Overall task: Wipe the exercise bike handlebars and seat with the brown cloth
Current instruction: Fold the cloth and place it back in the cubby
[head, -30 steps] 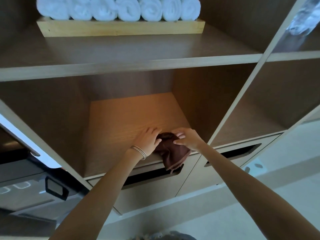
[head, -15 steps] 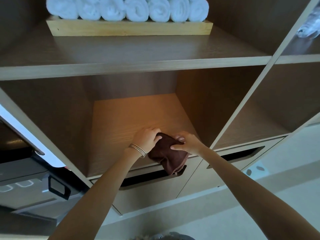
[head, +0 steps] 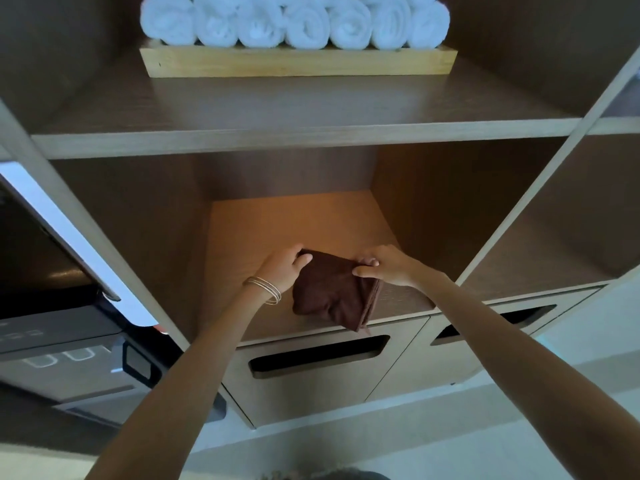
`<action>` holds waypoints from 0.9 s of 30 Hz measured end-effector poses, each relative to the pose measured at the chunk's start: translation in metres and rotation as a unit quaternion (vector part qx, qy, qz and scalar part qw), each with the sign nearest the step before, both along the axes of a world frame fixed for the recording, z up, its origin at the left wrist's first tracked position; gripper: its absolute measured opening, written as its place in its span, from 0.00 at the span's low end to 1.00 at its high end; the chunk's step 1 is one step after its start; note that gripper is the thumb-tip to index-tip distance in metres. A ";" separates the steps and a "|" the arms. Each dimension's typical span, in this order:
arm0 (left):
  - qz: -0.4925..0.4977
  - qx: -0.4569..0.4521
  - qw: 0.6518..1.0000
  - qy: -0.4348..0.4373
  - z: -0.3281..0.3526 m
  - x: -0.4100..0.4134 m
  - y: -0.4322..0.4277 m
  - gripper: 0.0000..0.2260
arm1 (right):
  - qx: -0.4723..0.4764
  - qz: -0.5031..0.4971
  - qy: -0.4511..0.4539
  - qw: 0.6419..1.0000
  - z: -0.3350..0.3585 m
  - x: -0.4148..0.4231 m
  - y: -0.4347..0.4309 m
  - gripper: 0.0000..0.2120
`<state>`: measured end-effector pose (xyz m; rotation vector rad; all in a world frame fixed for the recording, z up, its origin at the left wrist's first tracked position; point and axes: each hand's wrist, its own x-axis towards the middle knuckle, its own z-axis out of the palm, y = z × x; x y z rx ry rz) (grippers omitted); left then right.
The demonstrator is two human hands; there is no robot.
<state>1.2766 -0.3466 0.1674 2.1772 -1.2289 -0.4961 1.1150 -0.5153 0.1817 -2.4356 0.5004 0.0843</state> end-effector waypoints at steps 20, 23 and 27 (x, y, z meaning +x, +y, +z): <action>-0.023 0.025 0.997 -0.070 -0.039 0.015 0.027 0.06 | -0.138 0.038 0.021 0.989 -0.052 -0.016 0.018 0.13; -0.094 0.058 0.990 -0.082 -0.045 0.006 0.035 0.11 | -0.132 0.025 0.030 0.991 -0.053 -0.021 0.017 0.13; -0.103 0.023 0.989 -0.100 -0.057 -0.013 0.031 0.19 | -0.161 -0.022 -0.054 0.985 -0.050 -0.019 0.022 0.11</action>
